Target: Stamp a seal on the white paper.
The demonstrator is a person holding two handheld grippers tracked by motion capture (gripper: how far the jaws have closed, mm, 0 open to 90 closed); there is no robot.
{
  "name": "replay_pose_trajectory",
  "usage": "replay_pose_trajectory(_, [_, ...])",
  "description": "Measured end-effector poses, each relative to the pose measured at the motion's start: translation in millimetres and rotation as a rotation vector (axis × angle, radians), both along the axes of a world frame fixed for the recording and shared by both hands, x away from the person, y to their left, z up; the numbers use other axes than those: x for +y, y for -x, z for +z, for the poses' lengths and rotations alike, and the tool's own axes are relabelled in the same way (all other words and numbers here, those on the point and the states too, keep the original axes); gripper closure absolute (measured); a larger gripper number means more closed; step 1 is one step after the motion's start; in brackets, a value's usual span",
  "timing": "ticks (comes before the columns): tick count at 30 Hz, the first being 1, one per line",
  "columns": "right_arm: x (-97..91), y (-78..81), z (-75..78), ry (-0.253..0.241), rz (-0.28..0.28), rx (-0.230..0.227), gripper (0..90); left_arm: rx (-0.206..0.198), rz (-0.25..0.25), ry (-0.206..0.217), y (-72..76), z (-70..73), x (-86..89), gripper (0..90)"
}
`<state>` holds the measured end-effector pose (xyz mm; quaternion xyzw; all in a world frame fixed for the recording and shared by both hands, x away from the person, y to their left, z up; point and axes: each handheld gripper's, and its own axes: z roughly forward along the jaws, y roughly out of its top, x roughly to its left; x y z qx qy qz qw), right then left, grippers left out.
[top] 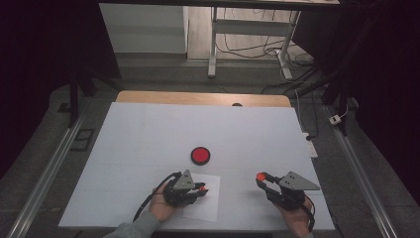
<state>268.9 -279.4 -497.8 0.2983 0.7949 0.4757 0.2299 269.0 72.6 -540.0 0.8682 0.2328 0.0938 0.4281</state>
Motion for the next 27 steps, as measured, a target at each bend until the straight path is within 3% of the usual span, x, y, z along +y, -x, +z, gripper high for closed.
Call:
replay_pose_trajectory(6, [-0.2,0.7,0.8,-0.004,-0.001,-0.006,64.8,-0.011,-0.007,0.000,-0.3,1.0,0.7,73.5])
replay_pose_trajectory(7, [-0.1,1.3,1.6,-0.009,0.000,-0.009,64.7,-0.025,-0.007,0.016,0.5,2.1,0.8,73.3])
replay_pose_trajectory(10, [0.7,3.2,4.2,-0.025,0.003,-0.016,64.7,-0.056,-0.009,0.148,2.7,13.7,6.7,73.2])
replay_pose_trajectory(12, [0.7,3.8,4.6,-0.026,0.006,-0.019,64.7,-0.047,-0.008,0.183,2.1,19.9,10.7,73.2])
replay_pose_trajectory(18, [2.0,3.7,3.9,-0.020,0.009,-0.017,64.7,-0.019,-0.003,0.233,0.8,29.0,18.4,73.3])
replay_pose_trajectory(27, [1.0,2.3,2.9,-0.018,0.006,-0.014,64.7,0.009,0.015,0.253,0.7,38.9,26.0,73.3])
